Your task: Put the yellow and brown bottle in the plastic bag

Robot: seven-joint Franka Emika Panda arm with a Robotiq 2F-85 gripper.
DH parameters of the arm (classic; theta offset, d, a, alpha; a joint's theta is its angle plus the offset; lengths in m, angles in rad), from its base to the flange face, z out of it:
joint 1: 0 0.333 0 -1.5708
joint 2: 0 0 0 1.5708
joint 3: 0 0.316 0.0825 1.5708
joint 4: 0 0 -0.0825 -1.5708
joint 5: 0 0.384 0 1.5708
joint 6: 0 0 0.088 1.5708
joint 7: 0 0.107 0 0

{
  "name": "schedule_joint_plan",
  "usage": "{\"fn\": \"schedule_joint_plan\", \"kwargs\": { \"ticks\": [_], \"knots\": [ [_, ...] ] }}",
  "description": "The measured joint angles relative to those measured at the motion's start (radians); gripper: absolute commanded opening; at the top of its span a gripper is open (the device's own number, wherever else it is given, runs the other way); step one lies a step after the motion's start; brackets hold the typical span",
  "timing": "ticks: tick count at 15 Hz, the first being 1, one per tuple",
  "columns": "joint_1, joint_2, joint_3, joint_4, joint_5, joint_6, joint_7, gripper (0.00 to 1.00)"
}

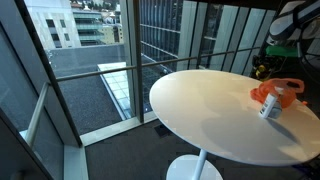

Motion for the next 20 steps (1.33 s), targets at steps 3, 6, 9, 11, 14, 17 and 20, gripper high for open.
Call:
{"fn": "schedule_joint_plan", "kwargs": {
  "ticks": [3,6,9,11,14,17,20],
  "knots": [
    [-0.022,0.000,-0.018,-0.001,0.000,-0.008,0.004,0.29],
    [-0.043,0.002,-0.031,-0.004,0.000,-0.023,0.004,0.29],
    [-0.063,0.005,-0.041,-0.007,0.000,-0.034,0.004,0.29],
    [-0.073,0.008,-0.047,-0.011,0.000,-0.038,0.004,0.29],
    [-0.082,0.011,-0.055,-0.030,0.000,-0.038,0.004,0.29],
    [-0.085,0.019,-0.062,-0.045,0.000,-0.038,0.004,0.29],
    [-0.086,0.026,-0.070,-0.059,0.000,-0.038,0.004,0.29]
  ]
}}
